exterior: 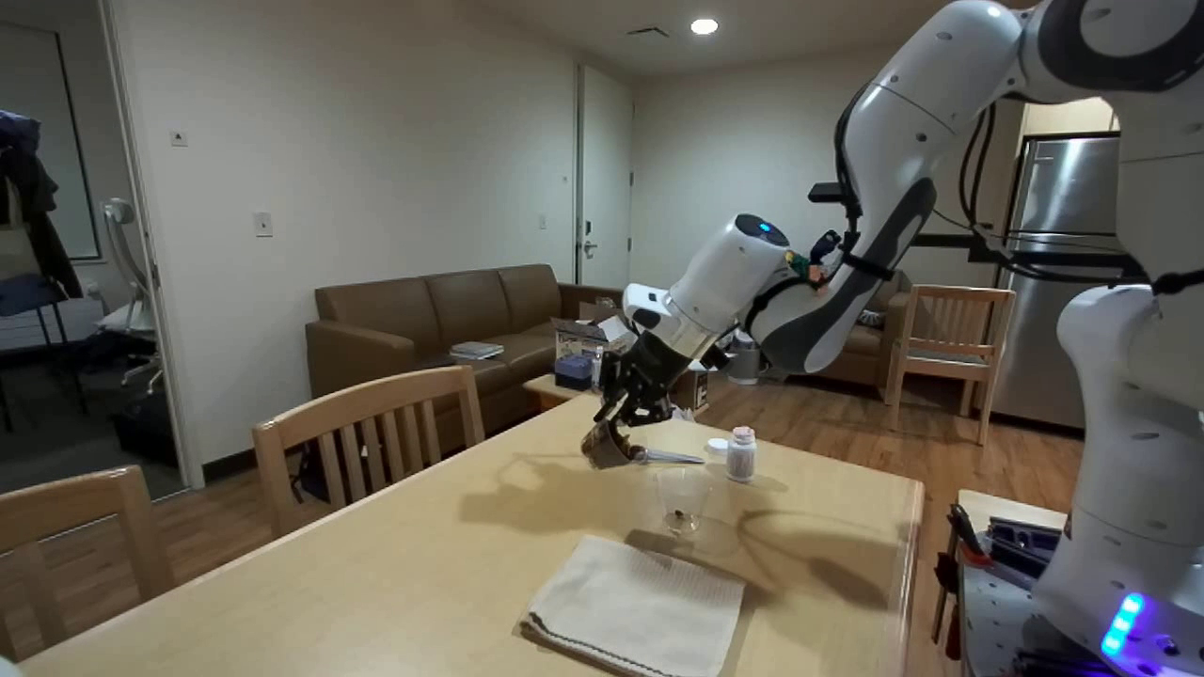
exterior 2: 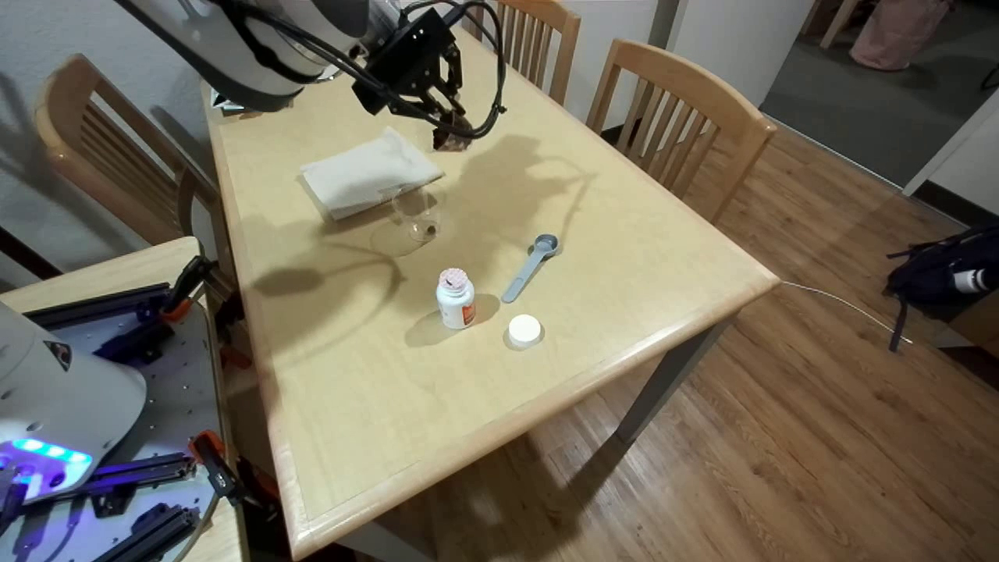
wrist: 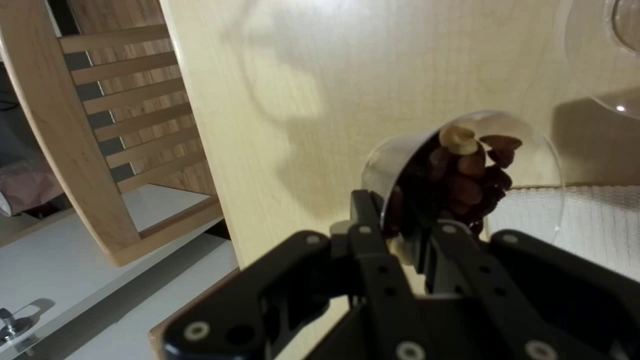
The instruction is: Pour the contents from one clear cup to the other
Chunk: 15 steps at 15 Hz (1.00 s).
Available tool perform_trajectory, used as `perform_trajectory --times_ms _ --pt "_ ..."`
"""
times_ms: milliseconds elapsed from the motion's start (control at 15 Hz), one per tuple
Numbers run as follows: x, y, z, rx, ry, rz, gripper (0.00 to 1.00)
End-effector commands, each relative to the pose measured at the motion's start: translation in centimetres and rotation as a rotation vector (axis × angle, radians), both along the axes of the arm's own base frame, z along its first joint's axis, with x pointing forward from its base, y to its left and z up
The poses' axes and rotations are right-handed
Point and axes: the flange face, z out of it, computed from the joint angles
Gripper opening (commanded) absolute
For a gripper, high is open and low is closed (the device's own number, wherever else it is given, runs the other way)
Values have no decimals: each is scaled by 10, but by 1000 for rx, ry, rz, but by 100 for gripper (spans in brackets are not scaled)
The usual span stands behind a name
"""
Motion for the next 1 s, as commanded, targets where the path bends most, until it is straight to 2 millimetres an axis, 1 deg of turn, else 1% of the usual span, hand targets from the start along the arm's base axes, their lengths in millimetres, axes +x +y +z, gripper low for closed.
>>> perform_trajectory --times_ms 0,133,267,600,733,800,867,933 --pt "-4 -3 -10 28 13 23 5" --pt "-10 -4 -14 44 27 17 5" --pt "-16 -7 -12 42 36 4 5" --pt "-16 -19 0 48 16 -23 5" --pt "-14 -19 5 64 3 -20 5" --pt "-16 -15 1 74 6 -6 5" --pt "-8 -14 -3 45 13 -24 19" --pt "-9 -13 -2 51 11 -20 19"
